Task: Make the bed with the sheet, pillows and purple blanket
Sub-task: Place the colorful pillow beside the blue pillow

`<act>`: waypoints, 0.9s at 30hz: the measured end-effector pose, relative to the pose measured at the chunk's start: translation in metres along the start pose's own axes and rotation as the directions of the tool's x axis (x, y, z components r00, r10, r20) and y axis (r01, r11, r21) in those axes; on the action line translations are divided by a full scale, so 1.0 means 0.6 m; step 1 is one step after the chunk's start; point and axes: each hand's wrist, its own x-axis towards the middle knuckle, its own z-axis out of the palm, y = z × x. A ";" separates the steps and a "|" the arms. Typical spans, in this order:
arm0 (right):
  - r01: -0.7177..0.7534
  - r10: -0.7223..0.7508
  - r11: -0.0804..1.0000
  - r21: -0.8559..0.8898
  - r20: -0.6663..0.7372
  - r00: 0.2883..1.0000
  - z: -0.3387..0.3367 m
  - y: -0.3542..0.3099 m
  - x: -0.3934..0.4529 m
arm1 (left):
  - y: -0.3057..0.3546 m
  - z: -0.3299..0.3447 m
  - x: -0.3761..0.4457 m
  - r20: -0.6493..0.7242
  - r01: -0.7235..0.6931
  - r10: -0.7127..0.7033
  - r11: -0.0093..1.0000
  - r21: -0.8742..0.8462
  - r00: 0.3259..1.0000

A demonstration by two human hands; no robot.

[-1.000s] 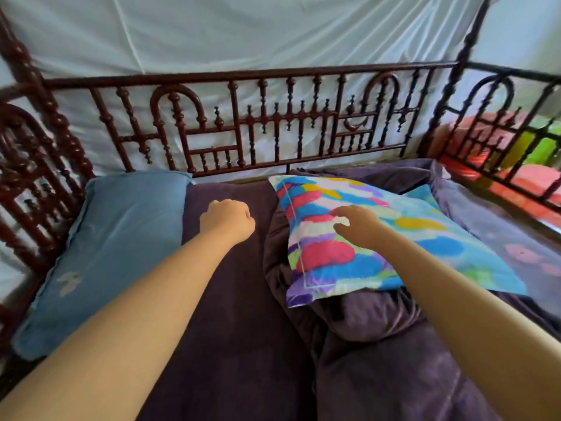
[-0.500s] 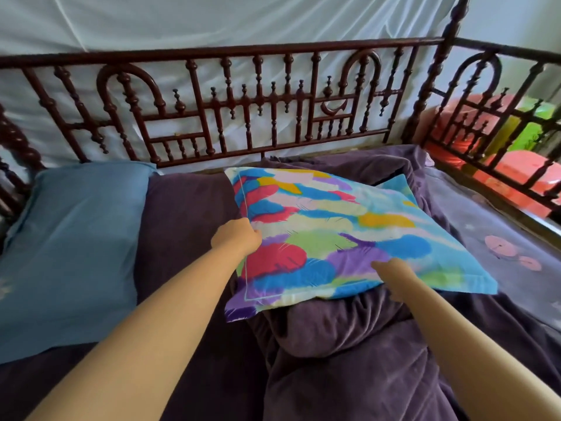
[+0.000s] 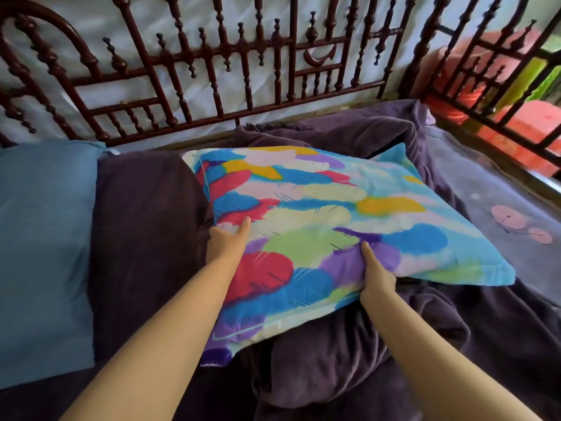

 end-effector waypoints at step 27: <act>0.254 0.112 0.645 -0.720 0.418 0.901 -0.280 -0.255 0.211 | 0.031 0.158 -0.111 0.161 -0.074 -0.018 0.834 0.546 0.987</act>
